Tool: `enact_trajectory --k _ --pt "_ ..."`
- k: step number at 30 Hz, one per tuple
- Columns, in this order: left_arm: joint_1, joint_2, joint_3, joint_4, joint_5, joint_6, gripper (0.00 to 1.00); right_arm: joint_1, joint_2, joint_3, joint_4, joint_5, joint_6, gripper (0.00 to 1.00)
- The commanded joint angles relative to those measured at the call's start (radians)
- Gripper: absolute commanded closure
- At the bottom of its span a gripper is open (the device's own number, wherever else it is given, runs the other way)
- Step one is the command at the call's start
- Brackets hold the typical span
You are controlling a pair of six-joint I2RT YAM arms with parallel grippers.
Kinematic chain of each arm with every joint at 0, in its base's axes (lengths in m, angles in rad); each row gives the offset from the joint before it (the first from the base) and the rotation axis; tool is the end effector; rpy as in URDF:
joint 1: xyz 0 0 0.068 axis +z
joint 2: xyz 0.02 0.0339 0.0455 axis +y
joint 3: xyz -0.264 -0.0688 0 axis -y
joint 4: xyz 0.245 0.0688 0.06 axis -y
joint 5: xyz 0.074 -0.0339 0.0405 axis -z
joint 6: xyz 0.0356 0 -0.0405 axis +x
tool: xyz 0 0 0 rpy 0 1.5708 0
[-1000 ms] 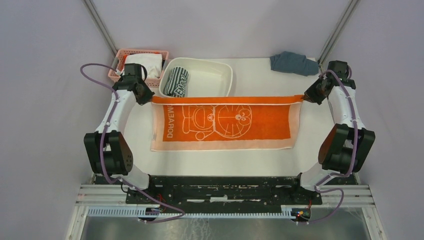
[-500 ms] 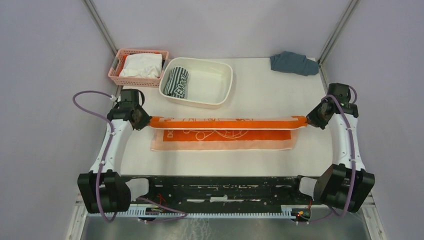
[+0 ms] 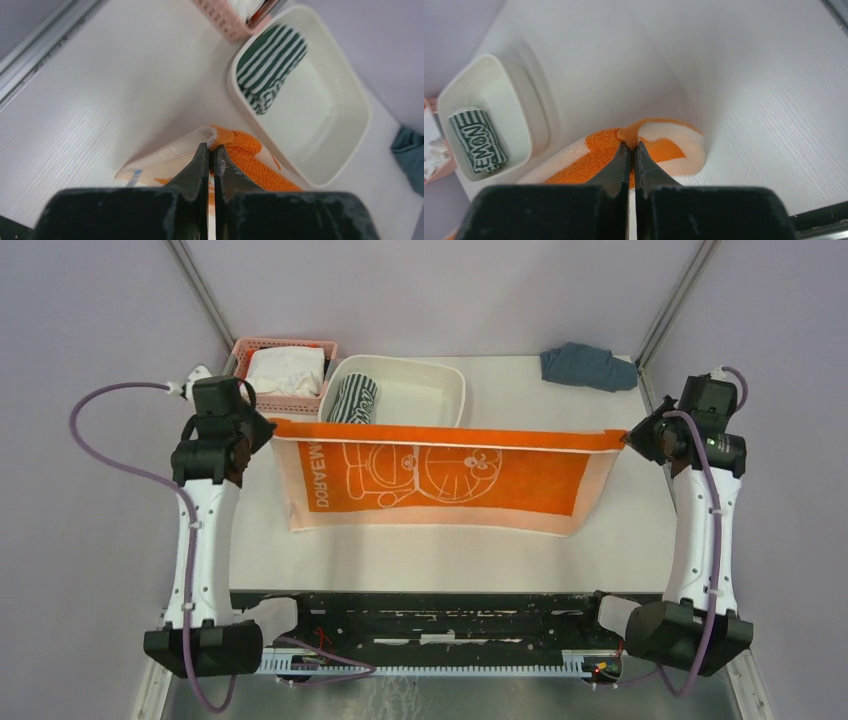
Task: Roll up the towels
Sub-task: Fold the towel at the center of the board.
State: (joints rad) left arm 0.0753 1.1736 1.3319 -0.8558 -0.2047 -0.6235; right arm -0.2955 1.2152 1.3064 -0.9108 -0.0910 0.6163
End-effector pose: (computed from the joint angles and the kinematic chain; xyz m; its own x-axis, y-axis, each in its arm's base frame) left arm 0.2326 0.0248 0.3849 -0.3863 -0.6025 -0.6985 -0.5599 0.7549 -0.3415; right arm 0.2318 -0.0672 0.3631 -0.4372 0.7348 -0.5186 0.5924 0.6691 0.4487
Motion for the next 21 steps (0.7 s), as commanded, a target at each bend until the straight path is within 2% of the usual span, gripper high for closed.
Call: enact_trajectory --k 1,5,12,16,21 --pt "0.009 -0.123 0.163 -0.012 -0.155 0.016 0.97 0.013 -0.114 0.151 -0.072 0.082 -0.026 1.00" --pt "0.004 -0.167 0.276 -0.087 -0.248 0.055 0.97 0.069 -0.215 0.213 -0.151 0.214 -0.062 1.00" --pt "-0.089 -0.222 0.421 -0.202 -0.421 0.079 0.97 0.155 -0.343 0.322 -0.274 0.411 -0.089 1.00" --pt "-0.127 -0.239 0.411 -0.208 -0.487 0.094 0.97 0.169 -0.358 0.338 -0.287 0.404 -0.085 1.00" --pt "-0.131 -0.217 0.289 -0.138 -0.418 0.126 0.97 0.169 -0.315 0.269 -0.246 0.388 -0.080 1.00"
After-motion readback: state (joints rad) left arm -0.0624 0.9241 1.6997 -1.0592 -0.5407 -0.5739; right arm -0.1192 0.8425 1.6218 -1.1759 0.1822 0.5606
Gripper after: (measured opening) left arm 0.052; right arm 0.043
